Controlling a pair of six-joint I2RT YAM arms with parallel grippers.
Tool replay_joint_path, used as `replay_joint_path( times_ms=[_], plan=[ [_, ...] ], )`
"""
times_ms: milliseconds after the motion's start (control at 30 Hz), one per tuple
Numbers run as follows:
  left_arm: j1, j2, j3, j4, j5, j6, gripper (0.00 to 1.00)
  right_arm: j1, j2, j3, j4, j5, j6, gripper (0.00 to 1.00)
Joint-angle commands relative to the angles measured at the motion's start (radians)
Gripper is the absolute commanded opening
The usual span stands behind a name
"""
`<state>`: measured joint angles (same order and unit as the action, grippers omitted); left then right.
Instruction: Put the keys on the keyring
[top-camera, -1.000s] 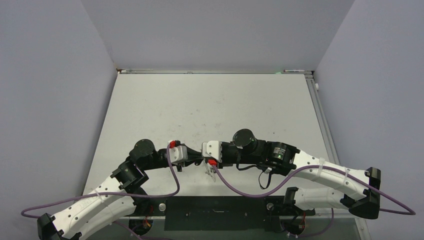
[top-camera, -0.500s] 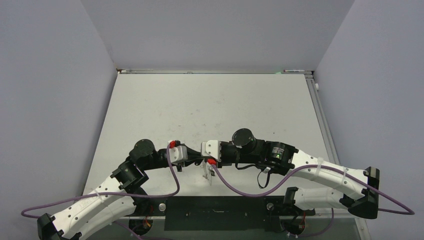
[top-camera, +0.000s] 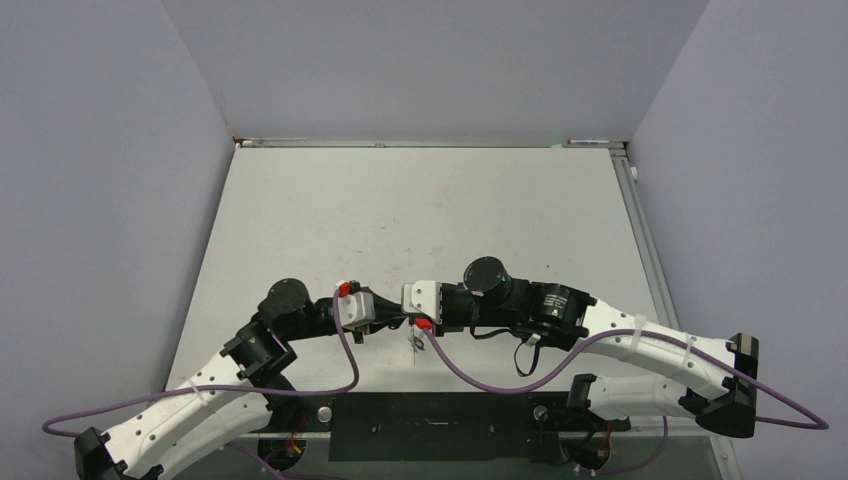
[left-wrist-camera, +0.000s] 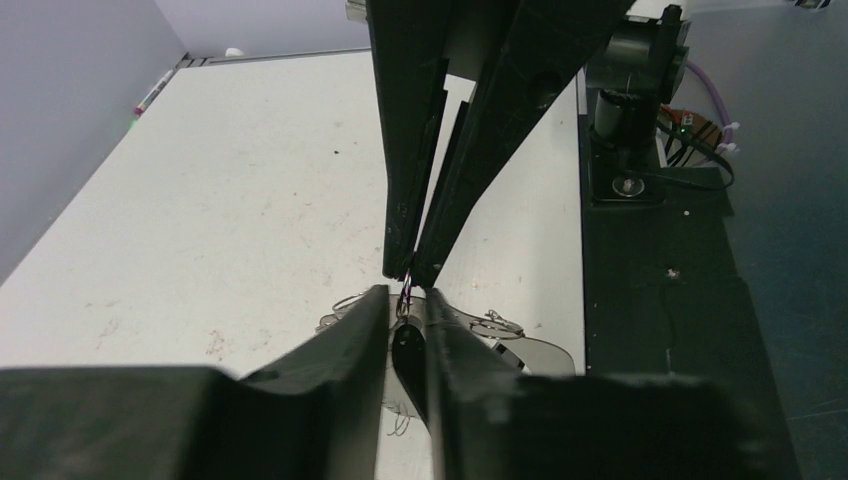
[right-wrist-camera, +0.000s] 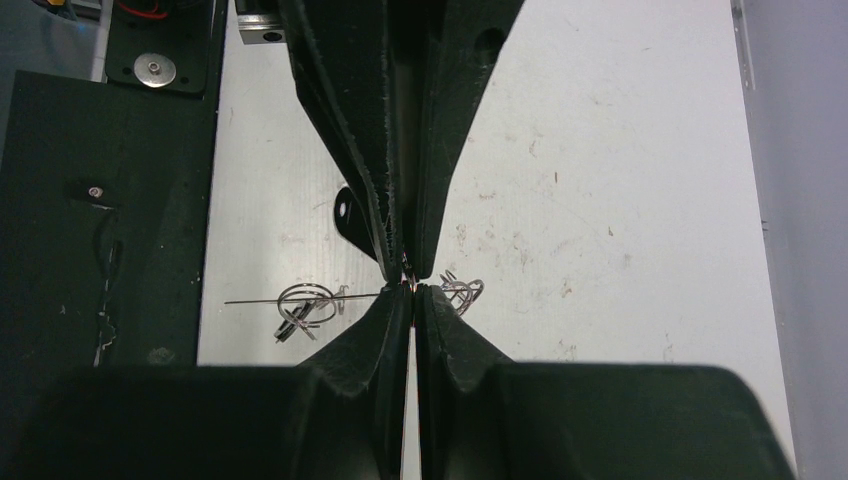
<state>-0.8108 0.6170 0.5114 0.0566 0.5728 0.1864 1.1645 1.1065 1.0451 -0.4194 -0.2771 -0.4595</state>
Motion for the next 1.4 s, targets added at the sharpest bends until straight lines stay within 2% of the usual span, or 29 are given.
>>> replay_joint_path(
  times_ms=[0,67,167,800,1067,1367],
  plan=[
    [-0.005,-0.026,0.043,0.055,-0.008,-0.006,0.35,-0.005,-0.034,-0.016,0.066,0.005,-0.001,0.05],
    [-0.004,-0.038,0.035,0.065,-0.023,-0.010,0.43,-0.005,-0.049,-0.022,0.074,0.007,-0.001,0.05],
    [-0.005,-0.046,0.033,0.066,-0.042,-0.010,0.44,-0.006,-0.063,-0.026,0.082,0.012,0.000,0.05],
    [-0.005,-0.005,0.041,0.060,-0.002,-0.001,0.08,-0.004,-0.082,-0.030,0.093,-0.002,0.002,0.05],
    [-0.005,-0.001,0.042,0.060,-0.002,-0.001,0.00,-0.003,-0.088,-0.031,0.099,-0.021,0.004,0.05],
    [-0.004,-0.016,0.041,0.057,-0.022,0.005,0.00,-0.004,-0.122,-0.048,0.132,-0.028,0.010,0.05]
  ],
)
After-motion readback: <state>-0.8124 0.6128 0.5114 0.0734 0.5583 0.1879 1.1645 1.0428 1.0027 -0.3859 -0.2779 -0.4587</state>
